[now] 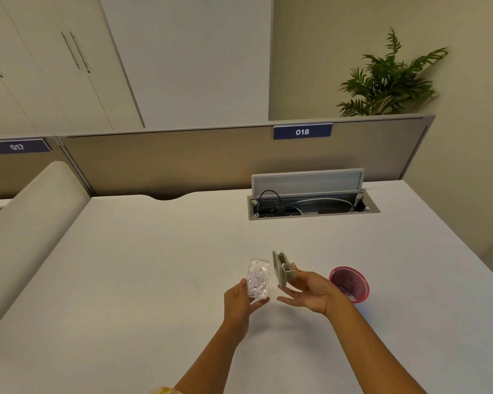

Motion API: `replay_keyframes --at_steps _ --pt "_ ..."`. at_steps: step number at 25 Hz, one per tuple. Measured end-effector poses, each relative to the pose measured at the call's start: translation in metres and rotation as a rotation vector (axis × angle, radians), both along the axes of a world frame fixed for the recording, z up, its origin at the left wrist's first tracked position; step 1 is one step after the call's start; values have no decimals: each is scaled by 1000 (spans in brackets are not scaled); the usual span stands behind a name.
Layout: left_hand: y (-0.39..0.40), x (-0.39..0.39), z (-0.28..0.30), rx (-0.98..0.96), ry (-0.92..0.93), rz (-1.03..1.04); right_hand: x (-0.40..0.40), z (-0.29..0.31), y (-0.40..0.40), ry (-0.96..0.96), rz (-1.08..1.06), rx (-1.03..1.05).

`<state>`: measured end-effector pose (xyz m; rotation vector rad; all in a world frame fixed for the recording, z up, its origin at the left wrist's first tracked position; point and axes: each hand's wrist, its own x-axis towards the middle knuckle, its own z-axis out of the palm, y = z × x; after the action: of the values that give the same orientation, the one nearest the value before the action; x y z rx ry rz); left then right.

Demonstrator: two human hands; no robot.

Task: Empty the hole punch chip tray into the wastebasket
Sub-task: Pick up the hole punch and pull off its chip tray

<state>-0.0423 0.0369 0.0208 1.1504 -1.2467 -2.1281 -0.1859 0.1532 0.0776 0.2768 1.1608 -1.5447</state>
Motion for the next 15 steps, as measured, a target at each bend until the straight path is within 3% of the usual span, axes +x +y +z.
replay_keyframes --at_steps 5,8,10,13,15 --pt "-4 6 -1 33 -52 67 12 -23 24 -155 -98 -105" --pt "-8 9 -1 41 -24 101 17 -43 33 -47 -91 -20" --pt "-8 9 0 46 -6 116 20 -59 37 190 -21 129" --pt "-5 8 0 46 -12 120 30 -69 36 780 217 407" --pt "-2 6 0 50 -13 118 37 -67 32 1044 286 589"
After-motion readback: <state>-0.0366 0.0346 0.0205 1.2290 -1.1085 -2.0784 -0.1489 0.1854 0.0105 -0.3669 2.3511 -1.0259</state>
